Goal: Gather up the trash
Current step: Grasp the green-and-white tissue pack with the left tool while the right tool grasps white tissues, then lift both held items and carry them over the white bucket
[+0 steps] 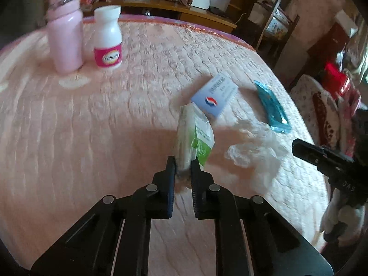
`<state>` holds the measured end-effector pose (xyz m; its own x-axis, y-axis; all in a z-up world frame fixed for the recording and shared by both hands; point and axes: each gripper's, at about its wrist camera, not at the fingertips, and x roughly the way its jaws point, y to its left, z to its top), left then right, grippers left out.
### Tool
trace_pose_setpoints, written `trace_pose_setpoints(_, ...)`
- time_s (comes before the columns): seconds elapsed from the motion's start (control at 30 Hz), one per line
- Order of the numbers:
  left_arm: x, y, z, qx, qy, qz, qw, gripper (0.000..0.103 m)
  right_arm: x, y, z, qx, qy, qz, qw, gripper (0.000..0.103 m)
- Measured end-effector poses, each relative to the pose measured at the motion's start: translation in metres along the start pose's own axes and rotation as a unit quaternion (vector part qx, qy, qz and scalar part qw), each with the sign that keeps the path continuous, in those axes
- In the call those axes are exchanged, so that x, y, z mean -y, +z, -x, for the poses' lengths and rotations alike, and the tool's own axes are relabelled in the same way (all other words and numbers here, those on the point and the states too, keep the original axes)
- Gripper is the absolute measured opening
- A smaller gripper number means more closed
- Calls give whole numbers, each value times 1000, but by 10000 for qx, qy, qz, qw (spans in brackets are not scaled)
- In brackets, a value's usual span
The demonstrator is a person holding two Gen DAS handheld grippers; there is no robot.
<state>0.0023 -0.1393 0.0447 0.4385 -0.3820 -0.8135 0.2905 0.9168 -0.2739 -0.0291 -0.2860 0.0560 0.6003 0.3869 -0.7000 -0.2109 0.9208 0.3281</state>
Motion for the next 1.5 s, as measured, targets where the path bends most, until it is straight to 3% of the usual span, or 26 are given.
trace_pose_setpoints(0.07,1,-14,7,-60,3,144,9999,10,3,-7,10,-104,133,-106,9998,15)
trace_pose_setpoints(0.17,2,-33,13,-130,19,307,9994,10,4,-13,14,-138,-221,-84,9996,18)
trace_pose_setpoints(0.23,3,-40,16,-153,-6,367,9992,11,1,-14,11,-181,-447,29,9988,40)
trace_pose_setpoints(0.27,3,-43,18,-146,22,373,9992,12,-2,-14,8,-186,-375,37,9991,58)
trace_pose_setpoints(0.3,5,-44,20,-132,32,326,9994,17,-3,-14,5,-181,-335,44,9993,64)
trace_pose_setpoints(0.33,6,-45,22,-105,71,234,9996,20,-6,-12,-1,-188,-383,60,9991,64)
trace_pose_setpoints(0.4,9,-44,26,-26,213,39,9998,46,-9,-9,-12,-207,-501,105,9985,64)
trace_pose_setpoints(0.47,8,-42,29,63,245,-95,9996,59,-11,-1,-25,-188,-604,178,9978,69)
trace_pose_setpoints(0.53,7,-37,27,143,380,-234,9989,60,-10,3,-35,-258,-695,182,9971,76)
trace_pose_setpoints(0.73,-1,-27,-1,-78,609,-411,9973,60,-11,6,-63,-402,-749,223,9961,76)
trace_pose_setpoints(0.83,-2,-26,-10,-105,483,-364,9981,58,-11,3,-70,-367,-816,241,9957,71)
trace_pose_setpoints(0.9,1,-27,-10,-115,325,-313,9989,29,-11,1,-68,-258,-848,258,9957,41)
trace_pose_setpoints(0.93,4,-28,-9,-120,263,-325,9991,28,-10,1,-67,-258,-815,247,9960,37)
trace_pose_setpoints(0.97,6,-28,-6,-78,315,-358,9988,20,-9,1,-65,-258,-754,227,9966,26)
trace_pose_setpoints(1.0,7,-28,-3,-26,326,-389,9987,14,-9,0,-60,-250,-628,201,9975,25)
trace_pose_setpoints(1.07,9,-28,5,9,186,-326,9993,9,-10,-3,-45,-161,-472,179,9986,24)
trace_pose_setpoints(1.3,42,-31,27,207,-139,-313,9992,9,-6,-15,16,136,-219,-24,9997,24)
trace_pose_setpoints(1.5,90,-37,33,250,-420,-533,9974,9,3,-33,60,180,-427,-89,9989,24)
